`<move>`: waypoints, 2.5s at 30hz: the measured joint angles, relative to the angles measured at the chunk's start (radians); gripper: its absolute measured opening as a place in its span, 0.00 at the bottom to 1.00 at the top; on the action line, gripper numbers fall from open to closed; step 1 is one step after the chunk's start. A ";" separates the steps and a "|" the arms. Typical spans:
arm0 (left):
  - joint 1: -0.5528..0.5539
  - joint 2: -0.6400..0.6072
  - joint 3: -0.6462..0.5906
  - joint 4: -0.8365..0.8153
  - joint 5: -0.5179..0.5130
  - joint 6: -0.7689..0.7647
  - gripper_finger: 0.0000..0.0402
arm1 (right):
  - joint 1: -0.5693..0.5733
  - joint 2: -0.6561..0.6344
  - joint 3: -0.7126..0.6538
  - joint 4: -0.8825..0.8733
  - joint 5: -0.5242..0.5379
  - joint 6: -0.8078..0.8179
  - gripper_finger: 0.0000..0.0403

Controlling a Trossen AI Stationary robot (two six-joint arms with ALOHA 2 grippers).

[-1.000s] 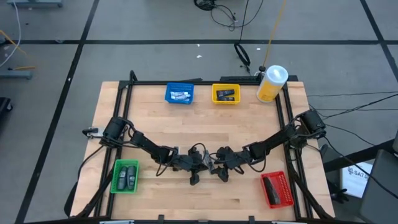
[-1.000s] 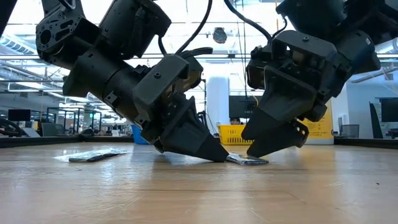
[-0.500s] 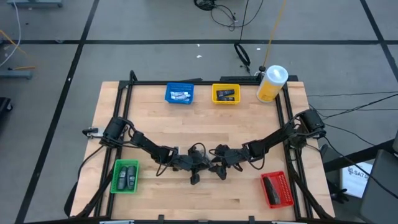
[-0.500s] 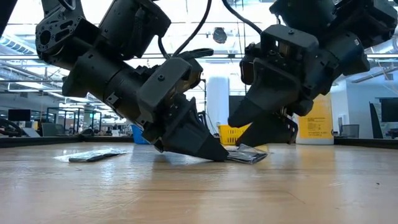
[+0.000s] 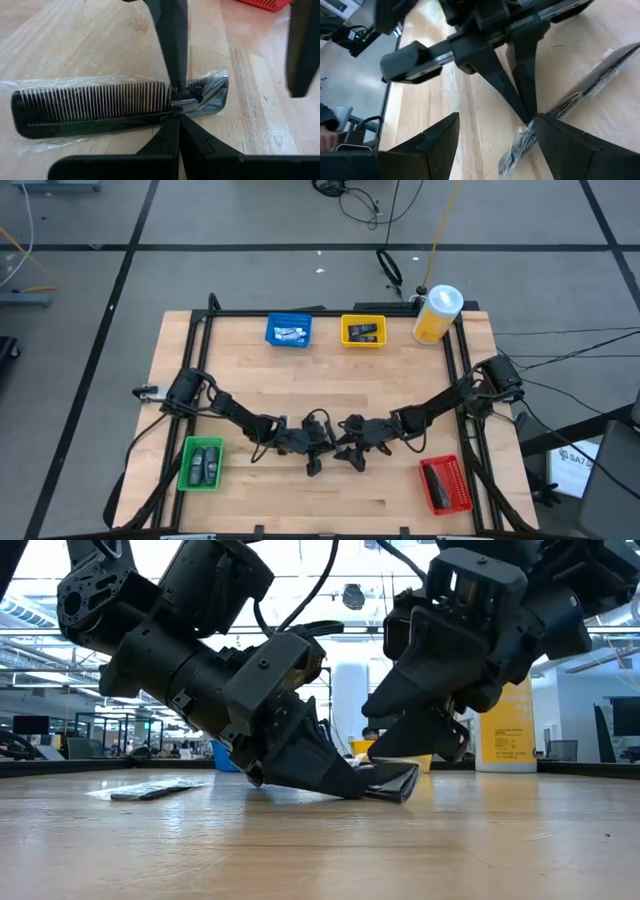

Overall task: Pick & Place Travel size toiletries
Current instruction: Put the black hair comb into the red bin

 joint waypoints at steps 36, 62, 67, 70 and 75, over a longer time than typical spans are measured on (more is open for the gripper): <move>-0.006 -0.001 0.000 0.017 -0.104 0.027 0.01 | 0.003 0.074 0.086 -0.033 -0.022 -0.110 0.62; 0.017 -0.003 0.001 0.007 -0.048 -0.022 0.01 | -0.068 -0.020 0.016 -0.251 0.068 -0.058 0.62; 0.026 -0.003 0.002 -0.004 -0.045 -0.021 0.00 | -0.066 0.017 0.016 -0.161 0.035 -0.048 0.62; 0.026 -0.003 0.002 -0.010 -0.047 -0.021 0.01 | -0.066 0.044 0.016 -0.098 0.006 -0.047 0.62; 0.026 -0.003 0.002 -0.013 -0.049 -0.018 0.00 | -0.066 0.063 0.016 -0.051 -0.020 -0.059 0.62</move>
